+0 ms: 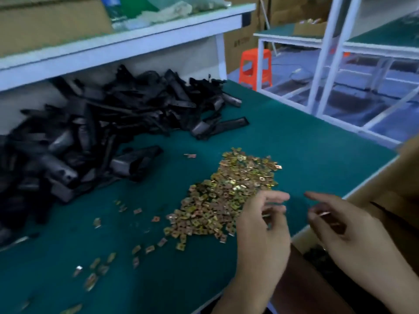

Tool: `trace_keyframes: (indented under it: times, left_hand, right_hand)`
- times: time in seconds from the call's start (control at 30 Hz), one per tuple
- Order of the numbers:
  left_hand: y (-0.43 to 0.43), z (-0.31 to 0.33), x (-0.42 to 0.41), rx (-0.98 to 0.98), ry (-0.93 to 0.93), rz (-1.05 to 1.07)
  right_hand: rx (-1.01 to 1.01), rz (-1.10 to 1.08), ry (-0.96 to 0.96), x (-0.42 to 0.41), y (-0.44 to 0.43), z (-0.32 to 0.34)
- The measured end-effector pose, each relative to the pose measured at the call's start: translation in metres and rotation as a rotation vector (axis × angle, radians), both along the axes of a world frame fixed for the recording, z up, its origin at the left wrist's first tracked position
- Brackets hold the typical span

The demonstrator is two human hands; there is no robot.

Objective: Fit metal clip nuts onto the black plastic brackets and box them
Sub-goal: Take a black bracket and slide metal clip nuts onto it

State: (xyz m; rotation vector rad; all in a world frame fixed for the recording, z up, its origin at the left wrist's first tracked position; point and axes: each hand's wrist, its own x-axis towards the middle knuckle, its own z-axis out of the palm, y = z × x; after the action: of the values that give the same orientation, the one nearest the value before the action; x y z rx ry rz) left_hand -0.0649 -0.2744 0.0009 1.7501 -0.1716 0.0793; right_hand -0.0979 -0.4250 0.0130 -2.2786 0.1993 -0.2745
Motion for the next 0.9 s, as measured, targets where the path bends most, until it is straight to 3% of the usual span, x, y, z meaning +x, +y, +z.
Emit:
trace_keyframes:
  times: [0.2,0.4,0.6,0.9]
  left_hand:
    - [0.104,0.011,0.026,0.027,-0.020,0.361]
    - [0.210,-0.001,0.055,-0.081,0.072,0.672]
    - [0.263,-0.020,0.083,0.083,0.049,0.669]
    - [0.264,-0.033,0.085,0.313,-0.168,0.678]
  right_hand:
    - [-0.023,0.360,-0.119,0.072,0.097,-0.006]
    - [0.003,0.614,-0.063,0.140,0.222,-0.024]
    - [0.130,0.551,0.123,0.204,0.299,-0.036]
    - [0.184,0.280,-0.163,0.218,0.295,-0.035]
